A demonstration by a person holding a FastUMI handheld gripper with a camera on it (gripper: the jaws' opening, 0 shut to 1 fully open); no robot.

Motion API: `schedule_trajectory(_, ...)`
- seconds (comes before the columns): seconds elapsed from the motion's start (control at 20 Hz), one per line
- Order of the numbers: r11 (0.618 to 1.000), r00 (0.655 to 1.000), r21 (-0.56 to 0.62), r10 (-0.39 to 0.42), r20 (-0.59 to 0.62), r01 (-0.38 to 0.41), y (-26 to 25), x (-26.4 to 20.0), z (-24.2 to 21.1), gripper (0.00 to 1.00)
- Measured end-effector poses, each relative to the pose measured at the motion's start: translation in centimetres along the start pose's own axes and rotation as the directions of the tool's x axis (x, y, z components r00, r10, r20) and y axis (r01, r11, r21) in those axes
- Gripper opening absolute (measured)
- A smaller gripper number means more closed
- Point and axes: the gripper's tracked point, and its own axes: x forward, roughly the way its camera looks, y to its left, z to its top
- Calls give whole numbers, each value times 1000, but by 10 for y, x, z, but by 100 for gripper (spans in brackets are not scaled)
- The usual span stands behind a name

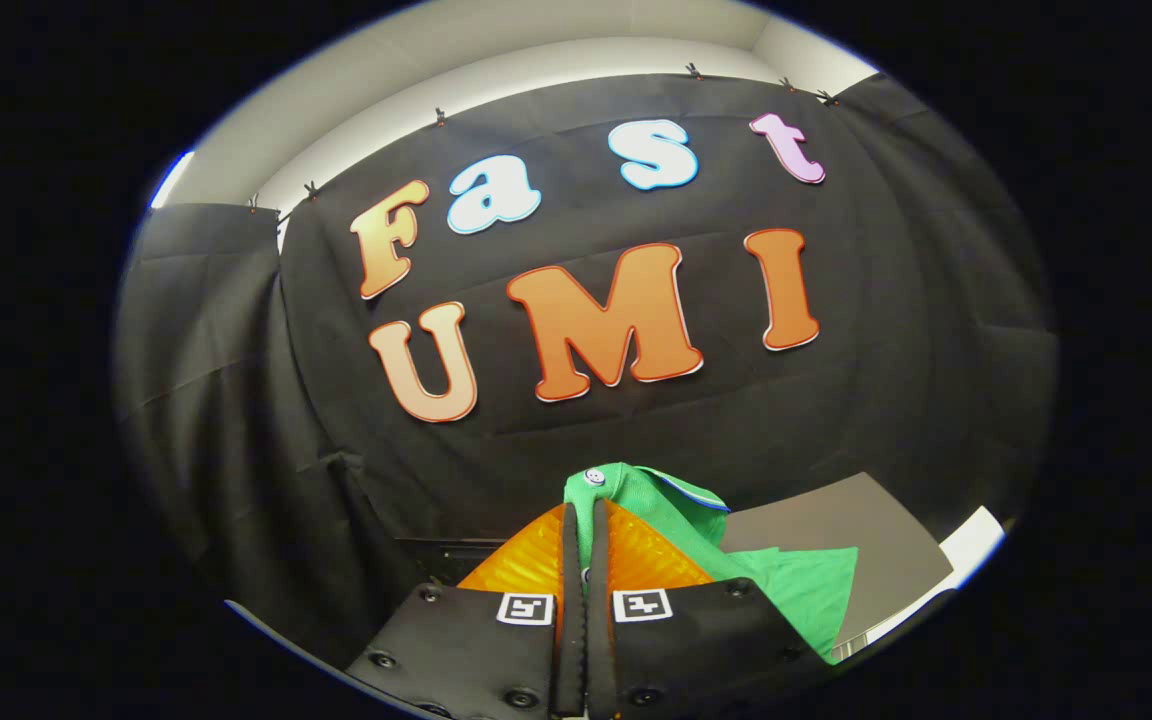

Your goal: Put the clothes into the washing machine and then close the washing machine lid.

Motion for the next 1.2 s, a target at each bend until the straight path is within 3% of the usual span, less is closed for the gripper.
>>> schedule_trajectory(0.65,985,985,-23,167,-52,-169,147,61,-33,9)
schedule_trajectory(1.2,965,960,41,262,-101,-259,191,112,-95,8)
